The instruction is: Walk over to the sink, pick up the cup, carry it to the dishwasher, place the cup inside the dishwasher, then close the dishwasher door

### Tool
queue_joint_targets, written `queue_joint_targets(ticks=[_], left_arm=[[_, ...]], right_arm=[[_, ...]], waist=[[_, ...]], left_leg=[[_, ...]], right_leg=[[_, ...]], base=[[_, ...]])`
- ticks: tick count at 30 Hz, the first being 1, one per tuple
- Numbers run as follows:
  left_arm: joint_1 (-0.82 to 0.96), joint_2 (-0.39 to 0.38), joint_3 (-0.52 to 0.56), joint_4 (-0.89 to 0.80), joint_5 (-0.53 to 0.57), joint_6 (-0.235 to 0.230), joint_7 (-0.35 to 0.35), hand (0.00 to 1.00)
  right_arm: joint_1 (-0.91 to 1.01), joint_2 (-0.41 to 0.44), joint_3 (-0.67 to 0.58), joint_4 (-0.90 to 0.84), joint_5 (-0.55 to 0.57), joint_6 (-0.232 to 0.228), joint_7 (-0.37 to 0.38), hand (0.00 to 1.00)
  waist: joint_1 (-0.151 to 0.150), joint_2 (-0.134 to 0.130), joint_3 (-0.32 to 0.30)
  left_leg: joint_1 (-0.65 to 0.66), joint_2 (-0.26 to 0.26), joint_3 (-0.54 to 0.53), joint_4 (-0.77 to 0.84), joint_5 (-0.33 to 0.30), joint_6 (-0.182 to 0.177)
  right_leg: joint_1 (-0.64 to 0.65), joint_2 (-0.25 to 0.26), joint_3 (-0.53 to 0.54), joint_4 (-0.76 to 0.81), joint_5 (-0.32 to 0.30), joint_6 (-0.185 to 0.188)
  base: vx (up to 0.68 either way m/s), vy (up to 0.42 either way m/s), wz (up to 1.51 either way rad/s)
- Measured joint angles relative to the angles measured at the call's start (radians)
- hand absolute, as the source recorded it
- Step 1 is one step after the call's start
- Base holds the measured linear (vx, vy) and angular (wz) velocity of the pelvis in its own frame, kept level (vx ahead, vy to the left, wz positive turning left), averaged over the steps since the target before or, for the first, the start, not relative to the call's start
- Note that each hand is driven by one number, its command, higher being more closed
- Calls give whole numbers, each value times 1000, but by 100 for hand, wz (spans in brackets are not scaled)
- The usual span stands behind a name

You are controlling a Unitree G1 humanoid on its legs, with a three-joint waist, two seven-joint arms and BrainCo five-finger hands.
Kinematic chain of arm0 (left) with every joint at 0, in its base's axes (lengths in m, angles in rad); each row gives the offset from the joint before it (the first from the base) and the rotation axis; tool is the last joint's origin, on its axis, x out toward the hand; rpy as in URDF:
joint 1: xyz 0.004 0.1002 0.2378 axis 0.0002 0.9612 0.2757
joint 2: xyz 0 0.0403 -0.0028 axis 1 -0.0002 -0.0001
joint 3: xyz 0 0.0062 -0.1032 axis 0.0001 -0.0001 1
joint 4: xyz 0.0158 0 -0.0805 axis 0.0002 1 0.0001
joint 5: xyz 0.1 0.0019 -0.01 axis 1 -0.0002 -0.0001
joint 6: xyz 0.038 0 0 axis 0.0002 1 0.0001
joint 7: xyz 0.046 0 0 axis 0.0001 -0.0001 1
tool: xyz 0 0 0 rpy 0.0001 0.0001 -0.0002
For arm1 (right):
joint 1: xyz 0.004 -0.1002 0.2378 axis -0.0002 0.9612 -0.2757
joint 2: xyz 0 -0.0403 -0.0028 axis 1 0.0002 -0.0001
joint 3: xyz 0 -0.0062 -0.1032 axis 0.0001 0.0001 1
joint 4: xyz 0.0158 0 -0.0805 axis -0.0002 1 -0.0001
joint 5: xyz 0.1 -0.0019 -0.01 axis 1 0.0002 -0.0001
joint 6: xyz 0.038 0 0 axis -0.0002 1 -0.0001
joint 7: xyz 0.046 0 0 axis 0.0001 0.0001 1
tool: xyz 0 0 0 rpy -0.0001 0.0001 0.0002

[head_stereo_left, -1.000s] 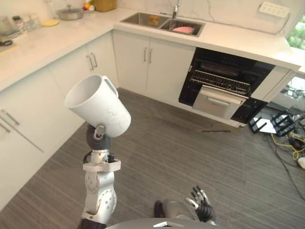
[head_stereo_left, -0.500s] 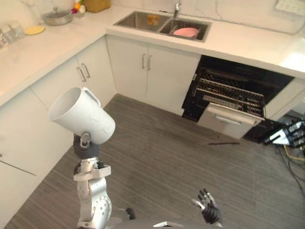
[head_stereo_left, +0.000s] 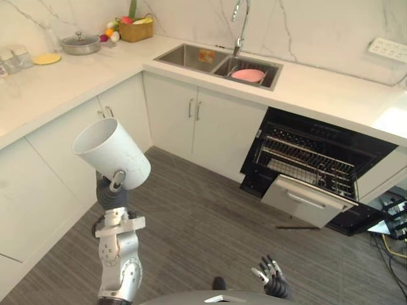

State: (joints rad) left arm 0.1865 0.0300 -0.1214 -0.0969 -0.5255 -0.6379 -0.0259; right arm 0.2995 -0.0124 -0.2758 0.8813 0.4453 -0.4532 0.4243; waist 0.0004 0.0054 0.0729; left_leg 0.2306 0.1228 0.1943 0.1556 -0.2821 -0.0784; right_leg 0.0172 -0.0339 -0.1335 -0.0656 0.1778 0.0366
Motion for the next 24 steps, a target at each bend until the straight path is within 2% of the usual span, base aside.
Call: queue_joint_targets(ticks=[5,9,12,15,16,17,18,19,20,21,22,23,24], left_arm=[[-1,-11,-9,-4,0,0,4,100],[-25,-10,-50,-8,1,0,43,100],[-40,-9,-75,-8,17,6,70,100],[-41,-9,-77,-8,30,9,97,100],[-34,-7,-77,-10,31,10,112,100],[-23,-3,-79,-11,33,12,124,100],[-11,-7,-79,-16,39,13,130,100],[11,-21,-81,-36,39,14,141,100],[38,-32,-78,-51,39,12,154,100],[48,-39,-77,-48,39,10,157,100],[58,-40,-82,-36,41,11,157,100],[58,-41,-79,-13,51,12,156,100],[58,-40,-78,-12,52,12,156,100]], right_arm=[[4,1,-1,-8,0,0,-21,0],[30,10,-2,-68,36,-5,-102,0],[52,16,-4,-118,90,-29,-151,0],[77,36,-6,-162,152,-69,-189,0],[79,37,-6,-163,178,-77,-194,0],[79,42,-5,-163,189,-77,-195,0],[80,40,-5,-169,189,-77,-194,0],[94,32,-5,-209,186,-76,-195,0],[94,14,-3,-251,185,-78,-193,0],[85,3,-3,-257,185,-80,-193,0],[54,-19,-6,-242,185,-81,-192,0],[28,-37,-14,-219,186,-81,-189,0],[27,-38,-15,-218,186,-81,-188,0]], waist=[[-1,-2,2],[-30,-12,16],[-63,-19,21],[-71,-14,34],[-70,-12,42],[-74,-22,52],[-74,-20,52],[-66,-3,62],[-56,14,65],[-54,30,67],[-59,47,76],[-58,49,79],[-58,48,80]], left_leg=[[-6,4,34,-1,0,1],[-10,-2,56,-2,-9,2],[-9,-12,65,0,-22,-3],[6,1,90,49,-76,-26],[23,20,111,119,-99,-50],[-40,52,111,335,-110,-66],[-87,77,102,474,-89,-54],[-202,134,80,727,16,35],[-302,184,43,920,179,70],[-341,193,25,987,172,58],[-405,183,13,1043,92,55],[-446,156,24,1010,12,55],[-447,153,25,1005,6,55]], right_leg=[[-42,1,20,44,-14,6],[-143,-14,40,230,-118,6],[-215,-33,43,386,-208,11],[-275,-30,59,569,-338,12],[-267,-30,46,631,-404,-10],[-251,-33,43,668,-449,-18],[-239,-31,42,678,-468,-22],[-216,-12,51,690,-497,-32],[-191,13,73,685,-521,-52],[-178,19,78,682,-529,-57],[-140,21,95,666,-541,-56],[-100,12,117,632,-541,-52],[-98,11,119,630,-541,-52]], base=[[-33,-10,-15],[-14,0,-12],[56,-19,1],[184,-89,-16],[256,-128,-9],[265,-152,-6],[268,-180,-12],[306,-135,-38],[339,-72,-53],[371,25,-53],[399,64,-48],[393,79,-36],[410,122,-55]])
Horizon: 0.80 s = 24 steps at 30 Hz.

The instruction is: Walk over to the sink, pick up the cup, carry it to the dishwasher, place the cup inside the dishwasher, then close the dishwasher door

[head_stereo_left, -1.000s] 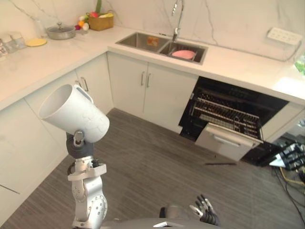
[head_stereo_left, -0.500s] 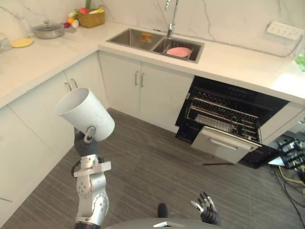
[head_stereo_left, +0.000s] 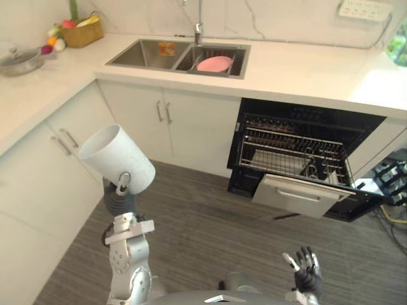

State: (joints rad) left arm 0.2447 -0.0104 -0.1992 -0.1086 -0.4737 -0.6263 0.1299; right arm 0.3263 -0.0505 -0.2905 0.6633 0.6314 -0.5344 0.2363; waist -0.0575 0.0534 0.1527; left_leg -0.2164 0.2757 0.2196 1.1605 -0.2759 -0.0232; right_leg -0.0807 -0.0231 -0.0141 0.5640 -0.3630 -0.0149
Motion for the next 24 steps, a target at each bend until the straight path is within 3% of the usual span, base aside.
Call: queue_joint_targets(ticks=[1,3,5,6,7,9,11,13,14,15,16,17,18,21,22,23,24], left_arm=[[3,2,8,15,8,0,0,100],[7,2,12,14,10,4,-4,100],[17,2,22,9,24,12,-6,100],[33,2,41,1,27,18,-8,100],[45,-1,54,1,26,22,-9,100],[58,11,98,1,24,27,-19,100],[59,33,94,0,21,28,-56,100],[33,51,73,0,18,29,-89,100],[17,65,63,-1,18,30,-99,100],[13,74,58,-3,18,30,-99,100],[14,87,42,-9,22,33,-98,100],[14,89,19,-31,31,37,-89,100],[13,89,15,-38,35,38,-86,100],[-9,108,-24,-77,64,48,-78,100],[-13,112,-40,-77,65,53,-82,100],[-12,111,-41,-77,65,55,-81,100],[-12,110,-41,-73,64,57,-79,100]], right_arm=[[-27,-1,-10,5,1,-3,5,0],[-54,-2,-11,16,2,-11,11,0],[-58,-2,-6,16,4,-27,15,0],[-65,-9,-5,21,11,-33,13,0],[-70,1,-2,23,11,-34,12,0],[-88,20,42,8,12,-40,-5,0],[-78,22,46,-53,13,-43,-66,0],[-76,34,25,-140,33,-65,-110,0],[-74,50,9,-185,35,-102,-135,0],[-71,55,9,-203,36,-120,-150,0],[-63,61,9,-246,32,-151,-169,0],[-42,65,11,-319,31,-188,-196,0],[-40,67,11,-341,30,-195,-201,0],[-37,99,20,-539,-25,-261,-286,0],[-36,100,25,-579,-70,-281,-327,0],[-36,100,42,-622,-98,-293,-357,0],[-35,98,52,-644,-113,-294,-362,0]], waist=[[7,-13,7],[10,-34,19],[29,-49,20],[43,-47,19],[51,-48,12],[44,-78,15],[32,-91,5],[25,-97,3],[23,-106,8],[19,-112,10],[7,-102,10],[-8,-95,-1],[-10,-91,-3],[-40,-67,-17],[-48,-68,-15],[-45,-88,-22],[-38,-103,-28]], left_leg=[[-30,-54,15,-146,-77,-13],[-49,-138,-20,-378,-81,-21],[-66,-224,-138,-646,17,-23],[-63,-235,-204,-733,146,-51],[-41,-253,-194,-726,195,-25],[-51,-254,-153,-577,61,11],[-39,-256,-111,-506,-14,45],[9,-274,-67,-515,-57,67],[80,-289,-28,-563,-68,77],[126,-300,-10,-598,-70,79],[215,-310,21,-673,-72,85],[300,-309,63,-765,-67,90],[315,-308,72,-781,-66,90],[416,-291,154,-882,-55,74],[451,-291,174,-894,-54,66],[470,-301,191,-888,-61,54],[479,-306,194,-877,-64,53]], right_leg=[[66,-19,33,-55,3,15],[149,-51,58,-130,2,27],[207,-91,92,-203,-4,64],[242,-104,134,-251,-13,87],[270,-116,162,-282,-13,97],[278,-132,209,-231,-5,111],[287,-148,233,-198,-2,118],[229,-168,236,-48,24,144],[153,-185,239,142,80,178],[116,-192,234,236,105,192],[44,-200,185,387,114,181],[-38,-189,90,459,103,136],[-54,-183,71,461,98,128],[-145,-132,-141,336,50,100],[-154,-115,-250,242,54,53],[-149,-95,-361,100,120,-35],[-124,-89,-423,33,114,-115]], base=[[421,178,-56],[478,245,-51],[373,248,-61],[407,304,-94],[494,343,-98],[431,247,-70],[403,257,-52],[399,238,-60],[265,140,-67],[314,160,-90],[348,181,-97],[273,151,-88],[279,138,-90],[341,74,-74],[410,51,-81],[429,45,-97],[442,36,-137]])
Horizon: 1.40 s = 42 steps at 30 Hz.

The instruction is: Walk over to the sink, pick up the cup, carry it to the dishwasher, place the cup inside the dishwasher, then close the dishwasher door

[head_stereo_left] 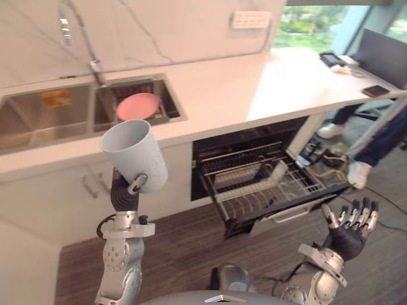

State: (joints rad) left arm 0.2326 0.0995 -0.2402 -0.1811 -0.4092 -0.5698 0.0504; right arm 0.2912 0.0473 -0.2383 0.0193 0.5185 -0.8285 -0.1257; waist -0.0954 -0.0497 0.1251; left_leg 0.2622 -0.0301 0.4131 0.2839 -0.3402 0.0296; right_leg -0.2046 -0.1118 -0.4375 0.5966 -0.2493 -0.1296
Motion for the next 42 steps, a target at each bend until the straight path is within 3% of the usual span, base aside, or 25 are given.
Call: queue_joint_targets(ticks=[1,3,4,5,7,10,12,14,16,18,19,20,22,26,28,31,32,34,36,37,39,41,42], left_arm=[[-4,-9,-3,17,1,3,3,100],[-15,-1,-34,34,4,4,10,100],[-21,-8,-54,34,25,3,12,100],[-21,-17,-68,34,46,3,14,100],[-17,-20,-83,36,63,3,30,100],[-29,-16,-129,36,102,6,55,100],[-21,-20,-163,36,121,6,66,100],[2,-23,-177,36,137,5,69,100],[6,-23,-175,36,139,4,66,100],[10,-27,-167,37,139,0,55,100],[10,-32,-166,36,141,-4,49,100],[11,-40,-163,36,151,-6,50,100],[8,-35,-159,33,158,-10,51,100],[-38,-18,-158,33,163,-10,93,100],[-43,-18,-160,33,185,-5,120,100],[-48,-19,-178,33,284,-2,218,100],[-53,-20,-185,33,338,2,265,100],[-73,-20,-185,33,403,18,325,100],[-121,-16,-177,33,437,47,378,100],[-163,-12,-174,35,446,76,404,100],[-208,-8,-174,37,455,107,427,100],[-228,-7,-170,37,460,121,451,100],[-241,-5,-166,37,468,136,472,100]], right_arm=[[-12,-10,16,-28,-19,1,-10,0],[-31,-11,33,-49,-19,3,-7,0],[-41,-21,42,-48,-18,12,-7,0],[-53,-31,54,-50,-18,26,-7,0],[-61,-32,76,-53,-18,44,-8,0],[-50,-31,118,-88,-18,78,-8,0],[-50,-39,120,-130,-16,94,3,0],[-58,-64,120,-129,-11,102,49,0],[-63,-82,125,-129,19,126,103,0],[-71,-100,132,-127,49,162,150,0],[-71,-119,142,-126,68,186,189,0],[-70,-138,149,-126,85,220,232,0],[-67,-134,165,-121,93,276,274,0],[-76,-134,213,-139,92,373,313,0],[-82,-135,228,-170,92,387,309,0],[-121,-135,264,-192,94,408,292,0],[-141,-135,288,-193,101,418,295,0],[-186,-134,341,-193,115,422,302,0],[-233,-132,406,-196,123,423,332,0],[-252,-130,442,-197,123,423,342,0],[-268,-133,481,-198,123,424,346,0],[-308,-138,519,-197,121,441,345,0],[-362,-139,543,-198,120,455,341,0]], waist=[[15,24,9],[14,28,14],[13,39,14],[23,61,14],[38,72,8],[35,66,13],[48,70,27],[78,85,18],[86,82,16],[86,79,14],[85,85,10],[85,99,2],[85,89,-11],[94,24,-12],[95,22,-13],[96,19,-11],[97,25,-10],[110,36,-13],[121,23,-15],[121,10,-13],[113,10,-14],[113,14,-14],[118,15,-14]], left_leg=[[-29,31,-16,90,-12,-13],[-51,39,-58,45,-28,-32],[-51,52,-70,-35,7,-22],[-53,75,-91,-70,47,-42],[-52,81,-80,-46,31,-39],[-155,107,-76,221,35,-34],[-288,163,-107,557,103,-41],[-329,167,-155,600,58,-46],[-348,144,-222,470,16,-48],[-343,105,-306,247,17,-54],[-319,92,-354,87,60,-58],[-302,100,-361,-18,181,-71],[-270,77,-324,-50,217,-61],[-227,17,-298,-105,234,-34],[-206,9,-287,-125,234,-22],[-186,12,-235,-130,222,-1],[-178,29,-196,-132,221,-2],[-173,66,-125,-132,217,-9],[-178,87,-71,-127,211,-18],[-181,92,-52,-118,206,-26],[-192,106,-50,-89,187,-36],[-200,119,-42,-70,173,-52],[-218,135,-35,-52,169,-59]], right_leg=[[56,29,-22,-82,11,-29],[97,53,-14,-170,47,-22],[111,70,2,-189,49,-21],[116,100,37,-196,44,-5],[118,114,66,-208,37,14],[142,105,89,-238,20,38],[202,108,123,-260,20,41],[226,108,174,-273,24,43],[239,96,215,-299,39,63],[237,74,267,-323,68,100],[235,67,295,-341,80,119],[233,69,321,-353,85,142],[254,46,348,-388,105,179],[281,-11,371,-440,126,206],[280,-20,373,-428,126,206],[272,-26,341,-435,133,209],[275,-41,278,-451,120,157],[266,-80,109,-447,115,91],[240,-103,48,-446,157,74],[228,-110,40,-445,207,77],[226,-105,42,-438,218,103],[229,-91,47,-460,234,155],[241,-70,49,-520,270,196]], base=[[426,23,-134],[244,-16,-96],[103,-33,-76],[99,-17,-96],[96,36,-67],[45,52,-16],[135,126,-32],[179,153,-80],[177,149,-75],[167,172,-63],[171,236,-73],[175,246,-62],[198,294,-41],[83,215,-9],[7,104,-19],[-41,51,-52],[-73,25,-83],[-102,34,-120],[-117,1,-109],[-76,-29,-51],[-72,-70,-25],[-47,-83,-17],[-39,-79,-19]])
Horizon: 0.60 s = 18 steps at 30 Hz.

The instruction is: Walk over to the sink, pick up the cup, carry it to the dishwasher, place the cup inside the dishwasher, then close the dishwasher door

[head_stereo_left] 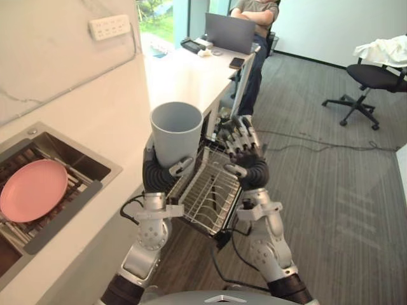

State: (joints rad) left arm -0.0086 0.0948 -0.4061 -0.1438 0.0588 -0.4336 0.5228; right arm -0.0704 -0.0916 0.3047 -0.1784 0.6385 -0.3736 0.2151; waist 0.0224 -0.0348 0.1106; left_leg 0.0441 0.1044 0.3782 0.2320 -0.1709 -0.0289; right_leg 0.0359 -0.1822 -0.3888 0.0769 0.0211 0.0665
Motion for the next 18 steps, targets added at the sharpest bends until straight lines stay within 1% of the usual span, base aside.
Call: queue_joint_targets(ticks=[1,2,3,6,8,9,10,14,18], left_arm=[[-3,0,2,1,6,6,8,100],[-8,0,4,8,25,18,27,100],[-16,-1,4,32,47,21,46,100],[-30,-6,6,92,89,27,96,100],[-34,-24,14,117,130,32,157,100],[-34,-26,13,119,143,32,171,100],[-34,-27,12,119,181,31,199,100],[-35,-28,11,152,294,30,285,100],[-35,-30,11,182,354,30,339,100]], right_arm=[[-22,0,9,0,-1,9,-4,0],[-62,0,23,0,-7,32,-8,0],[-89,-2,37,0,-8,52,-9,0],[-107,-2,49,0,-5,94,-21,0],[-105,-10,48,0,5,116,-24,0],[-104,-13,48,0,5,116,-24,0],[-104,-18,48,0,5,116,-23,0],[-98,-18,47,0,44,116,-23,0],[-81,-16,49,0,44,118,-29,0]], waist=[[4,1,-1],[8,3,-1],[9,5,-1],[11,7,0],[10,8,0],[10,8,0],[9,8,0],[6,10,1],[7,10,1]], left_leg=[[-6,8,5,7,0,0],[-17,23,9,24,-1,-4],[-25,34,8,36,-2,-9],[-23,46,3,44,-1,-16],[-11,44,4,30,3,-21],[-7,42,4,23,5,-21],[-2,39,4,15,7,-19],[39,4,6,-64,45,-11],[63,-19,6,-123,78,-6]], right_leg=[[5,11,2,-26,17,6],[23,34,5,-80,52,8],[41,50,6,-120,82,10],[62,67,4,-143,92,5],[72,69,4,-149,93,4],[73,68,5,-149,93,4],[75,66,5,-149,93,5],[87,47,4,-152,96,10],[87,37,2,-153,98,13]], base=[[-40,-82,-24],[8,-73,-15],[28,-65,-9],[39,-38,2],[0,0,0],[-24,24,-4],[-32,36,-1],[-25,44,3],[-13,40,4]])
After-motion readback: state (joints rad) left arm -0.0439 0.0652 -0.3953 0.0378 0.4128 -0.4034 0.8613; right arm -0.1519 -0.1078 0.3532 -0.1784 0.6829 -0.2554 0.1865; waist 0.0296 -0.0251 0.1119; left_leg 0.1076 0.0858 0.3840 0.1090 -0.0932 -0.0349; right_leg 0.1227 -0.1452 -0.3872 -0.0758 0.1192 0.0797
